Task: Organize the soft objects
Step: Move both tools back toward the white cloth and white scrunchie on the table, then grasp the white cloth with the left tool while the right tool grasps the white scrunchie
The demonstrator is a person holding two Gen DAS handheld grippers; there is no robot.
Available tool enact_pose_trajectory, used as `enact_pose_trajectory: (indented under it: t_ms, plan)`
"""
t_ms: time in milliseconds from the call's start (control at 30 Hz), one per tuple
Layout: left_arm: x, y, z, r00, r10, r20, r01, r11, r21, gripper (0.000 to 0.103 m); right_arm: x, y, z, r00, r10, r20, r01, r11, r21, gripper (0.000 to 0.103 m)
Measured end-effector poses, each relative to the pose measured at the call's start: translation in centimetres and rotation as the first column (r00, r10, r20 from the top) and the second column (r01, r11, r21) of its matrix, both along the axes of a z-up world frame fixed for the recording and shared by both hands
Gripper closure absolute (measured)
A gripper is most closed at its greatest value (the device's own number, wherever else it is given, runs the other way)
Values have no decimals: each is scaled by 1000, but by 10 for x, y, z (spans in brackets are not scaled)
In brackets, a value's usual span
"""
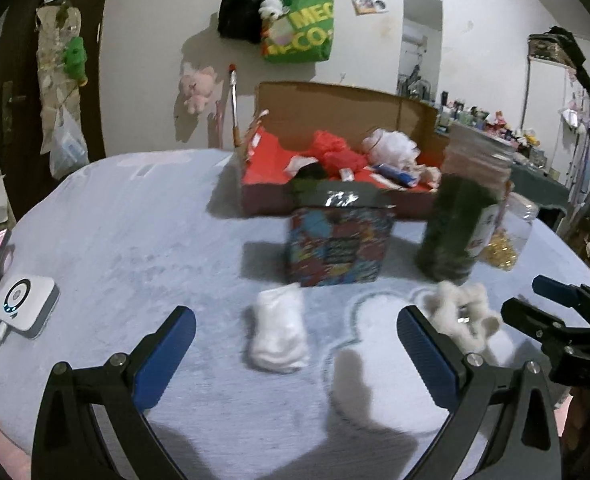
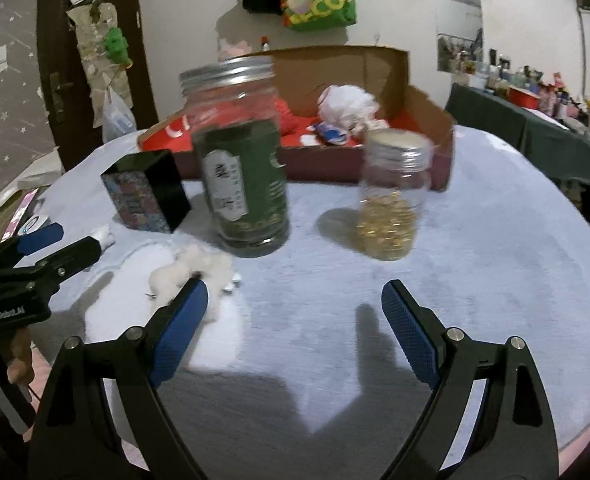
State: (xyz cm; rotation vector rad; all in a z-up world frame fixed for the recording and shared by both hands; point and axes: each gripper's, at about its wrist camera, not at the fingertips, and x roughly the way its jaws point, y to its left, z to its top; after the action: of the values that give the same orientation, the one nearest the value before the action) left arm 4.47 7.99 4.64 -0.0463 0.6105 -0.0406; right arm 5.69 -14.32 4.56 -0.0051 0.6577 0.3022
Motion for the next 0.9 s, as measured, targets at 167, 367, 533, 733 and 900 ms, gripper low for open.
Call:
enact_pose_trajectory:
  t_ms: [167,367,533,733,900]
  plan:
    - [4,13,-3,1000,11,-18,-11,1000,-6,8,6,15,0,999,42,-15,-42,999,3,14]
    - [13,19,-9,998,-5,-63,4,1000,-12,26,12,35,-4,993,105,-47,-105,994,12,14]
    - [17,16,-15,996,-30,-83,30,1000,-2,58,18,47,-11,987,143,-77,-143,990,5,14]
    - [14,4,-11,993,-94,-73,91,995,-42,79,13,53,-13,983,176,-43,-177,984,-28,50]
    - [8,-17,-4,988,-147,-55,144,988,-50,80,8,38,-10,979,198,-40,-196,980,41,60]
